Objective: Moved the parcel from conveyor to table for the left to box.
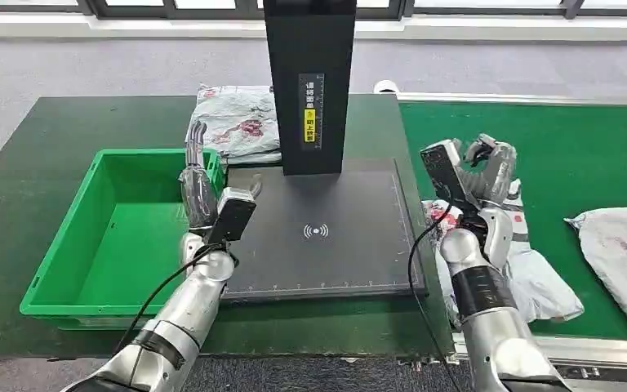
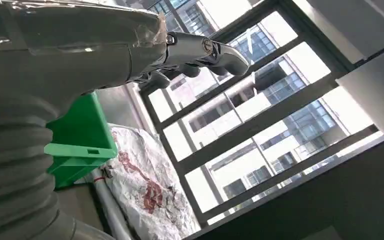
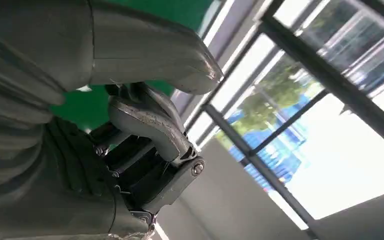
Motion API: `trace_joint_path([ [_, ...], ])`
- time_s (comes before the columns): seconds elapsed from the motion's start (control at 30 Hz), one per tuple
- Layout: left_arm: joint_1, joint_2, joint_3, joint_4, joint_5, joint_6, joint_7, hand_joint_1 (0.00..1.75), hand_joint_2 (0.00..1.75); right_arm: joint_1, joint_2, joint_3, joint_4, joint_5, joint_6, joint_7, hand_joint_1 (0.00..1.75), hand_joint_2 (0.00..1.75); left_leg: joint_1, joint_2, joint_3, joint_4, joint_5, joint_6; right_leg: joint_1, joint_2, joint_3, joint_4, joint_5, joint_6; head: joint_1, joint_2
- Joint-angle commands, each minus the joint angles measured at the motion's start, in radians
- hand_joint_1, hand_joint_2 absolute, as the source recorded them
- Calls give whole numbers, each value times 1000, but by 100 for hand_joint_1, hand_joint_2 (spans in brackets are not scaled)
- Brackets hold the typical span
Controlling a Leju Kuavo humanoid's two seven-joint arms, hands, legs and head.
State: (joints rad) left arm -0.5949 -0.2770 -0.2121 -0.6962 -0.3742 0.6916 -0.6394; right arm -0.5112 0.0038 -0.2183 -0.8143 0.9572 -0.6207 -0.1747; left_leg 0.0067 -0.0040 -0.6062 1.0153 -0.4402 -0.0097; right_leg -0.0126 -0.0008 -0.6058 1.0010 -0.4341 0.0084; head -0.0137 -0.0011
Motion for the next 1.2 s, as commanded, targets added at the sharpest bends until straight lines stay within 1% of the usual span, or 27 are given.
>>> trace_joint_path([
  [0.03, -15, 0, 48, 33, 37, 2, -56, 0, 175, -110, 145, 536, -86, -160, 122, -54, 175, 175, 0, 4, 1, 0, 0, 0, 0, 4, -1, 0, 0, -1, 0, 0],
  [0.07, -7, 2, 30, 29, 54, 3, -59, 0, 175, -101, 143, 596, -91, -171, 133, -34, 175, 175, 0, 7, 2, -1, -1, 0, 0, 7, -1, 0, 0, -1, 0, 0],
  [0.1, 1, 1, 24, 24, 66, 1, -59, 0, 175, -103, 146, 635, -77, -186, 155, -42, 175, 175, 0, 7, 3, -1, -1, -1, 0, 7, -1, 0, 0, -1, 0, 0],
  [0.13, 7, 0, 18, 20, 69, 5, -59, 0, 175, -101, 153, 646, -69, -193, 145, -42, 175, 175, 0, 8, 4, -2, -1, -1, 0, 8, 0, -1, 0, -1, 0, 0],
  [0.17, 10, 1, 15, 20, 77, 7, -59, 0, 175, -108, 161, 666, -52, -223, 162, -58, 175, 175, 0, 9, 5, -4, -1, -1, 1, 9, 1, -3, 1, -2, 0, 0],
  [0.2, 13, -1, 15, 19, 73, 7, -59, 0, 175, -131, 168, 697, -15, -229, 169, -52, 175, 175, 0, 6, 3, -2, -1, -1, 1, 6, -1, -1, 0, -2, 0, 0],
  [0.23, 13, -3, 15, 21, 78, 3, -57, 0, 175, -148, 169, 720, 14, -187, 155, 1, 175, 175, 0, 7, 4, -3, -1, -1, 1, 7, 0, -2, 0, -2, 0, 0],
  [0.27, 16, -3, 11, 18, 82, -1, -56, 0, 175, -153, 174, 728, 20, -167, 130, 25, 175, 175, 0, 5, 3, -1, -1, -1, 1, 5, -1, -1, 0, -2, 0, 0],
  [0.5, 18, 1, 5, 9, 86, -1, -50, 0, 175, -148, 160, 731, 7, -171, 137, 27, 175, 175, 0, 2, 1, -1, -1, 0, 1, 2, -1, -1, -1, -1, 0, 0],
  [0.53, 20, 1, 3, 8, 85, 1, -49, 0, 175, -144, 157, 728, 7, -152, 112, 55, 175, 175, 0, 3, 3, -2, 0, 0, 1, 3, 0, -2, 0, -1, 0, 0],
  [0.57, 25, 3, -2, 3, 84, 2, -44, 0, 175, -138, 144, 724, 13, -91, 79, 138, 70, 175, 0, 2, 2, -1, 0, 0, 0, 2, -1, -1, -1, -1, 0, 0],
  [0.6, 35, 5, -9, -4, 83, 0, -34, 0, 175, -114, 121, 700, 4, -64, 63, 196, 0, 175, 0, 2, 2, -2, 0, 0, 0, 2, 0, -2, -1, -2, 0, 0],
  [0.67, 40, 5, -14, -6, 87, -9, -17, 0, 175, -87, 81, 647, 3, -28, 33, 256, 0, 175, 0, 0, 4, -3, 0, 0, 1, 0, 3, -4, 0, -1, 0, 0],
  [0.7, 40, 6, -16, -4, 85, -5, -12, 0, 175, -82, 54, 613, 19, -17, 36, 258, 0, 175, 1, -3, 3, -3, 0, 0, 1, -3, 3, -4, -1, -1, 0, 0],
  [0.73, 40, 8, -14, 0, 87, -6, -6, 0, 175, -76, 30, 582, 37, 14, 6, 300, 0, 175, 1, -3, 4, -4, 1, 0, 1, -3, 4, -5, -1, -1, 0, 0],
  [0.77, 45, 10, -9, -1, 96, -11, -5, 0, 175, -63, 6, 544, 55, 18, 7, 311, 0, 0, 1, -4, 3, -3, 1, 0, 1, -4, 3, -4, -1, -1, 0, 0],
  [0.8, 53, 13, -7, 0, 102, -13, -9, 0, 175, -38, -17, 492, 63, 20, 0, 310, 0, 0, 0, -4, 3, -2, 1, 0, 1, -4, 2, -3, -1, -1, 0, 0],
  [0.83, 62, 16, -5, -3, 107, -19, -14, 0, 175, -16, -33, 456, 71, 44, -1, 334, 0, 0, 1, -6, 4, -3, 1, 0, 1, -6, 4, -5, -1, -1, 0, 0],
  [0.87, 68, 18, -7, -4, 112, -19, -20, 0, 175, 10, -41, 414, 56, 57, 7, 314, 0, 0, 0, -8, 6, -5, 2, 1, 0, -8, 6, -7, -1, -1, 0, 0],
  [0.9, 71, 18, -6, -1, 115, -25, -19, 0, 175, 26, -55, 384, 65, 81, -8, 342, 0, 0, 0, -6, 4, -4, 1, 0, 1, -6, 5, -6, -1, -1, 0, 0],
  [0.93, 76, 16, -7, 5, 118, -23, -22, 0, 175, 39, -70, 350, 82, 99, 7, 356, 0, 0, 0, -8, 6, -6, 1, 1, 0, -8, 8, -8, -1, -1, 0, 0],
  [1.0, 74, 15, -8, 16, 122, -19, -34, 0, 175, 29, -72, 297, 120, 124, 19, 332, 0, 0, 0, -7, 5, -4, 0, 1, 0, -7, 6, -7, -2, -1, 0, 0],
  [1.03, 73, 15, -9, 18, 122, -19, -35, 0, 175, 24, -70, 292, 125, 133, 21, 336, 0, 0, -1, -6, 3, -2, -1, 1, 0, -6, 4, -5, -2, -1, 0, 0],
  [1.07, 74, 16, -10, 18, 125, -23, -36, 0, 175, 20, -69, 283, 136, 141, 32, 343, 0, 175, -1, -6, 4, -3, 0, 1, -1, -6, 5, -6, -2, -1, 0, 0],
  [1.13, 78, 17, -15, 16, 128, -31, -39, 0, 175, 7, -85, 256, 173, 181, 40, 380, 0, 175, -2, -3, 1, -1, -1, 1, -1, -3, 0, -3, -1, -1, 0, 0],
  [1.17, 79, 17, -17, 16, 127, -32, -39, 0, 175, -2, -96, 246, 193, 193, 43, 392, 0, 175, -2, -3, 3, -2, -1, 1, -1, -3, 2, -4, -1, -1, 0, 0],
  [1.2, 77, 17, -20, 19, 127, -37, -36, 0, 175, -14, -101, 231, 220, 194, 55, 390, 0, 175, -1, -2, 1, -1, -1, 1, -1, -3, 1, -3, -1, -1, 0, 0],
])
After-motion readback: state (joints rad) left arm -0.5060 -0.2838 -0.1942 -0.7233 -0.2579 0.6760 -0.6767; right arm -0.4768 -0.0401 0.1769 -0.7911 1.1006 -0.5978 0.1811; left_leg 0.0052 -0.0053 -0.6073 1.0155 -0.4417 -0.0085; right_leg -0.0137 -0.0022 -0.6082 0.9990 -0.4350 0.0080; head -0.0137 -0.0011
